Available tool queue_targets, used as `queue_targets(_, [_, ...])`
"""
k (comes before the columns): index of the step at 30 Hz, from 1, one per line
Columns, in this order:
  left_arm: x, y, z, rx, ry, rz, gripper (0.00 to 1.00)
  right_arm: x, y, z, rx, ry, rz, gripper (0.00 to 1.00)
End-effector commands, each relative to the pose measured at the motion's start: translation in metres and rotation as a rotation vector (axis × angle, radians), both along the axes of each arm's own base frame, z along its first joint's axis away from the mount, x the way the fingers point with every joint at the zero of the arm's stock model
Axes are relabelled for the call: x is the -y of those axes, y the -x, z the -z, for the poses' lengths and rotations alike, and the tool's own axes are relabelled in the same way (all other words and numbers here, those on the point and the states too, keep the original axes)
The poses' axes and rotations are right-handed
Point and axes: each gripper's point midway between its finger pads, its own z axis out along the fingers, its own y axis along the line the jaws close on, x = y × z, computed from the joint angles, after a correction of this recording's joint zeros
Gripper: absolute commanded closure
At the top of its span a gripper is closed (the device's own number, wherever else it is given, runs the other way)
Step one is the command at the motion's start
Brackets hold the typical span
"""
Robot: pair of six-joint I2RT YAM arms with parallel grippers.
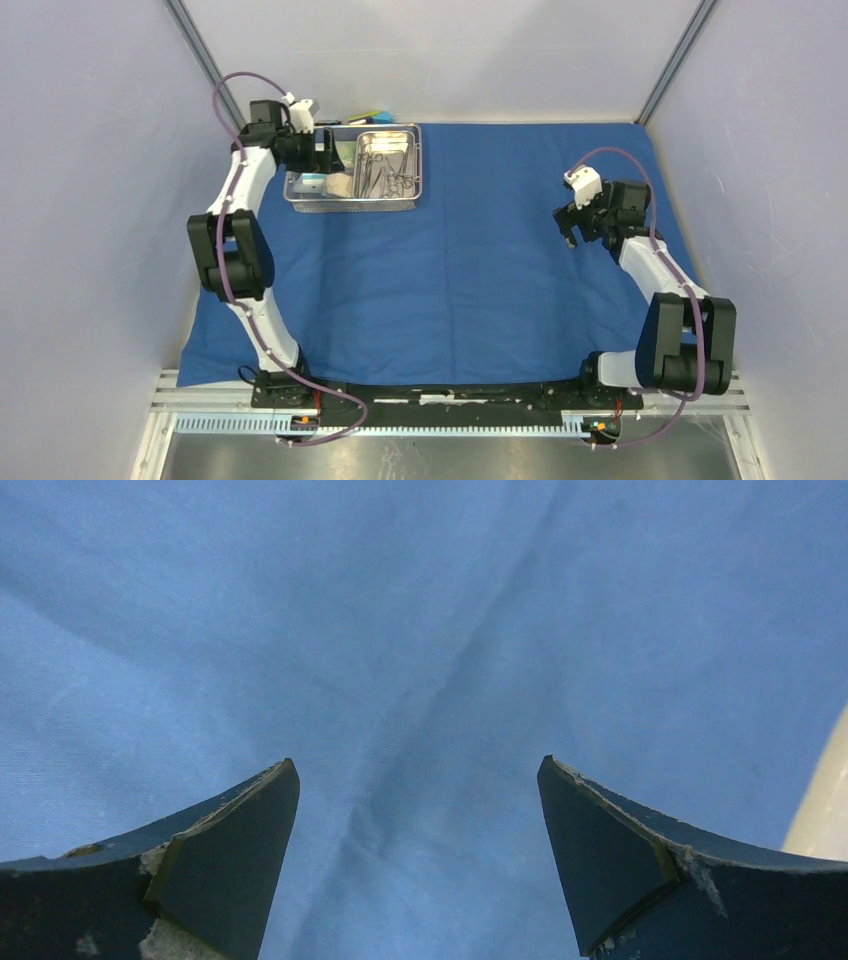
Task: Open and lay out the surgical kit
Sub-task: Move the container from the surgical kit.
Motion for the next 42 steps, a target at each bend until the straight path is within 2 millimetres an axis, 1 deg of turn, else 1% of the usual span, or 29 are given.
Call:
queue_targets(1, [0.013, -0.044, -0.007, 0.065, -0.05, -0.057, 0.0, -0.009, -0.014, -0.002, 0.002, -0.028, -0.034, 0.02])
queue_targets(2, [0.014, -0.05, -0.004, 0.068, -0.079, -0.063, 0.0, -0.009, -0.016, -0.003, -0.005, -0.028, -0.036, 0.02])
queue_targets(4, [0.007, -0.059, 0.004, 0.062, -0.136, -0.096, 0.02, -0.013, -0.02, -0.003, -0.018, -0.029, -0.044, 0.02])
queue_targets(7, [-0.004, -0.064, 0.019, 0.021, -0.198, -0.121, 0.05, -0.018, -0.023, -0.002, -0.026, -0.019, -0.048, 0.02])
queue_targets(10, [-0.008, -0.059, 0.038, -0.054, -0.23, -0.113, 0.07, -0.019, -0.024, -0.001, -0.03, 0.012, -0.051, 0.02])
queue_targets(12, [-0.01, -0.054, 0.046, -0.094, -0.24, -0.109, 0.08, -0.018, -0.023, 0.002, -0.033, 0.026, -0.048, 0.02])
queue_targets(17, [-0.008, -0.048, 0.047, -0.11, -0.229, -0.107, 0.09, -0.018, -0.02, 0.009, -0.05, 0.033, -0.051, 0.02])
queue_targets(21, [-0.004, -0.051, 0.04, -0.092, -0.21, -0.103, 0.09, -0.019, -0.018, 0.011, -0.047, 0.033, -0.051, 0.02])
queue_targets(23, [0.003, -0.055, 0.032, -0.074, -0.173, -0.082, 0.11, -0.02, -0.019, 0.01, -0.044, 0.027, -0.052, 0.02])
queue_targets(24, [0.026, -0.056, 0.029, -0.063, -0.155, -0.035, 0.12, -0.02, -0.02, 0.01, -0.043, 0.024, -0.053, 0.02])
queue_targets(27, [0.048, -0.063, 0.022, -0.032, -0.151, 0.003, 0.13, -0.022, -0.021, 0.011, -0.05, 0.024, -0.055, 0.02])
queue_targets(34, [0.086, -0.083, 0.018, 0.029, -0.088, 0.023, 0.23, -0.022, -0.016, 0.017, -0.065, 0.027, -0.054, 0.02])
queue_targets(38, [0.107, -0.086, 0.028, 0.012, -0.064, 0.043, 0.26, -0.022, -0.013, 0.02, -0.067, 0.03, -0.057, 0.02])
queue_targets(42, [0.114, -0.081, 0.039, -0.024, -0.054, 0.048, 0.27, -0.023, -0.012, 0.021, -0.068, 0.025, -0.063, 0.02])
